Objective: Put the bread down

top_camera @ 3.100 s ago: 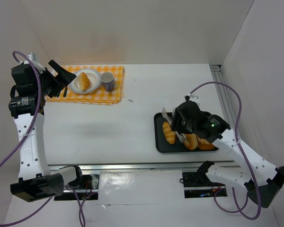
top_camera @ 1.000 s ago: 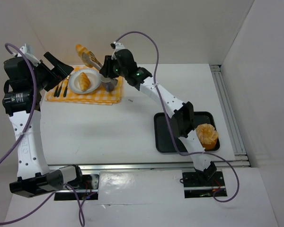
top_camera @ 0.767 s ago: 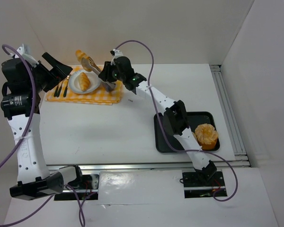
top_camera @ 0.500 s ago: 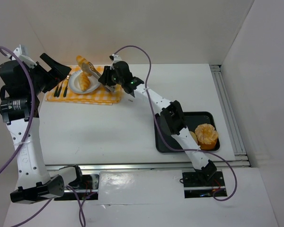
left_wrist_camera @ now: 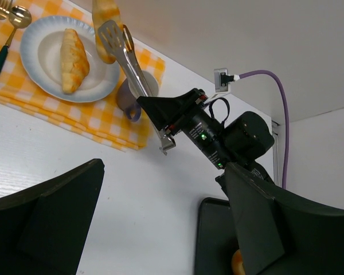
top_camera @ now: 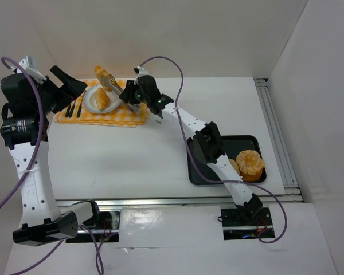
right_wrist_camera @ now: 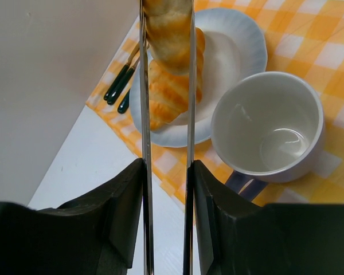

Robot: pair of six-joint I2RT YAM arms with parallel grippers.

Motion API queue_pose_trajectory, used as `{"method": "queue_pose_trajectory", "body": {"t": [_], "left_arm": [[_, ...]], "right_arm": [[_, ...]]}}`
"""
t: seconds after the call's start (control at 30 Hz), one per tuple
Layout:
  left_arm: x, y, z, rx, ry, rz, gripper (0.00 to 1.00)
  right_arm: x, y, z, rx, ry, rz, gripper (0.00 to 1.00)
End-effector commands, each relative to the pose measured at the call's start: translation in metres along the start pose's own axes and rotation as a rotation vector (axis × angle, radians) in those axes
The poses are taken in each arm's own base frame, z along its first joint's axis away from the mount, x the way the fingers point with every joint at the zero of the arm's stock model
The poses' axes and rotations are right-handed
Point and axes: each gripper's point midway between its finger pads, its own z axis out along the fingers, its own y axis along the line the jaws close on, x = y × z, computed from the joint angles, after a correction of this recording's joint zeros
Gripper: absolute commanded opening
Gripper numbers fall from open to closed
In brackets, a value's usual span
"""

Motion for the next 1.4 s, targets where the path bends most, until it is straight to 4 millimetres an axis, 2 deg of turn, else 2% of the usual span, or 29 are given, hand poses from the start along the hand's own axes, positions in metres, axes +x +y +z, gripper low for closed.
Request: {"method": "queue_pose_trajectory", "body": {"t": [0.0, 0.1, 0.23, 0.33, 0.43, 0.47, 0.5, 0.63, 1.03, 1.07, 1.13, 1.17, 1.23, 1.37], "left_arm": [[-0.007, -0.006, -0.001, 0.032, -0.022, 0.031, 1.00], [-0.007, -0.006, -0.001, 0.032, -0.022, 0.031, 1.00], [-0.007, -0.006, -0.001, 0.032, -0.022, 0.031, 1.00], [-0.007, -0.006, -0.001, 0.032, -0.022, 0.031, 1.00], [-0.007, -0.006, -0.001, 0.032, -0.022, 0.031, 1.00], [-0.007, -0.006, -0.001, 0.032, -0.022, 0.031, 1.00], [-0.007, -0.006, -0.001, 0.032, -0.022, 0.031, 1.00], [-0.007, -0.006, -0.001, 0.032, -0.022, 0.031, 1.00], [-0.008, -0.004, 0.000, 0.024, -0.027, 0.040, 1.00], [-0.008, -0.004, 0.000, 0.024, -0.027, 0.040, 1.00], [-0.008, -0.004, 0.000, 0.024, -0.027, 0.040, 1.00], [-0.008, -0.004, 0.000, 0.024, -0.027, 0.040, 1.00], [-0.008, -0.004, 0.000, 0.024, -0.027, 0.040, 1.00], [-0.008, -0.004, 0.000, 0.024, -0.027, 0.040, 1.00]], "right_arm": [[-0.015, 0.017, 0.006, -0.050, -0.087, 0.004, 0.43], [-0.015, 0.017, 0.006, -0.050, -0.087, 0.004, 0.46], [-0.003, 0.019, 0.007, -0.056, -0.062, 0.004, 0.49], [-0.003, 0.019, 0.007, -0.056, -0.062, 0.004, 0.50], [0.000, 0.018, 0.007, -0.053, -0.057, 0.005, 0.56], [-0.006, 0.020, 0.005, -0.050, -0.069, 0.004, 0.56], [-0.002, 0.026, 0.005, -0.057, -0.064, 0.002, 0.56], [-0.002, 0.026, 0.005, -0.057, -0.064, 0.012, 0.59], [-0.002, 0.026, 0.005, -0.057, -0.064, 0.012, 0.59], [-0.008, 0.030, 0.002, -0.063, -0.073, 0.010, 0.59], [-0.005, 0.036, 0.003, -0.071, -0.068, 0.009, 0.59], [-0.012, 0.040, 0.000, -0.077, -0.079, -0.002, 0.59], [-0.012, 0.042, -0.003, -0.086, -0.073, -0.002, 0.59], [-0.050, 0.067, -0.023, -0.118, -0.126, -0.018, 0.59]]}}
